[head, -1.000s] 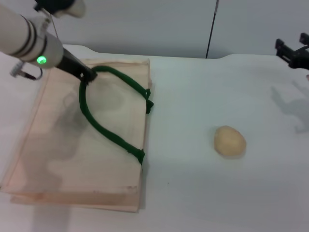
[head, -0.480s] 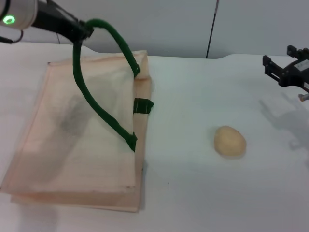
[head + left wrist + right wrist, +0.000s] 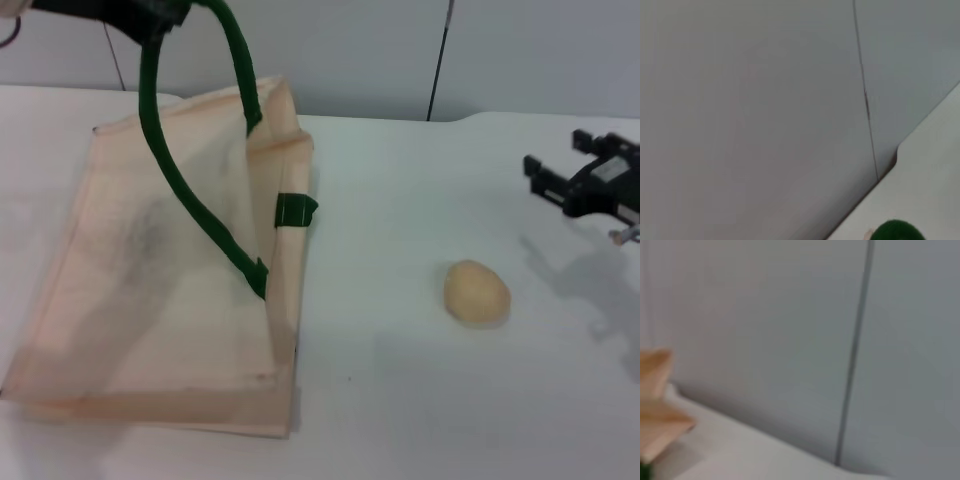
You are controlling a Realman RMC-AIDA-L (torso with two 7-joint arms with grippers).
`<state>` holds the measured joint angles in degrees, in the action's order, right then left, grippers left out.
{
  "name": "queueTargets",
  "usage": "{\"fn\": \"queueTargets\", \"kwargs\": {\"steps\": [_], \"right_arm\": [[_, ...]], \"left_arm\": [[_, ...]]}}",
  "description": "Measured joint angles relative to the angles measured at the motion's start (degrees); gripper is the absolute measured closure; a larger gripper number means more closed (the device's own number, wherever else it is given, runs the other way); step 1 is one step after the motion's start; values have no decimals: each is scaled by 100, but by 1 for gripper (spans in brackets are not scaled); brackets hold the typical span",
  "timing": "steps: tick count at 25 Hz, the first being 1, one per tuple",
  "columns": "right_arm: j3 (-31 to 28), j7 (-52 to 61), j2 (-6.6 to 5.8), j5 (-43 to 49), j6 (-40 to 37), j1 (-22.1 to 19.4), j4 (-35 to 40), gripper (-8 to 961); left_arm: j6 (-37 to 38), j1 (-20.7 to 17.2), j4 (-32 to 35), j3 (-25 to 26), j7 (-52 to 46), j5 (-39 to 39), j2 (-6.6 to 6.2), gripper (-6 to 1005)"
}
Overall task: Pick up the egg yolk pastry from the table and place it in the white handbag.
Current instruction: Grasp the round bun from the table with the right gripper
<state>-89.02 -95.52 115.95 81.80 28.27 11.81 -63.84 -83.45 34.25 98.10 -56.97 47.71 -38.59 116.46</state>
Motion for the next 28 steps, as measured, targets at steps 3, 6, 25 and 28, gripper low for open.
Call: {"fn": "queueTargets", "kwargs": {"steps": [3,6,25,28], "right_arm": [[10,643,-1,662,302,-144,-304,250],[-42,1489,-3,1585,765,-330,-828,250],[-716,2706,-3,2918,2774,70,-657,197],[-715,2704,-3,2896,2779,294,-299,157]], "left_arm": [[-37,-72,301,18,-47,-40,-5,876],[-40,-114,475,20,-72,-42,-6,876],[13,-118,512,29,-57,-184,-9,876],[18,-117,503,28,-51,-184,-9,876]]}}
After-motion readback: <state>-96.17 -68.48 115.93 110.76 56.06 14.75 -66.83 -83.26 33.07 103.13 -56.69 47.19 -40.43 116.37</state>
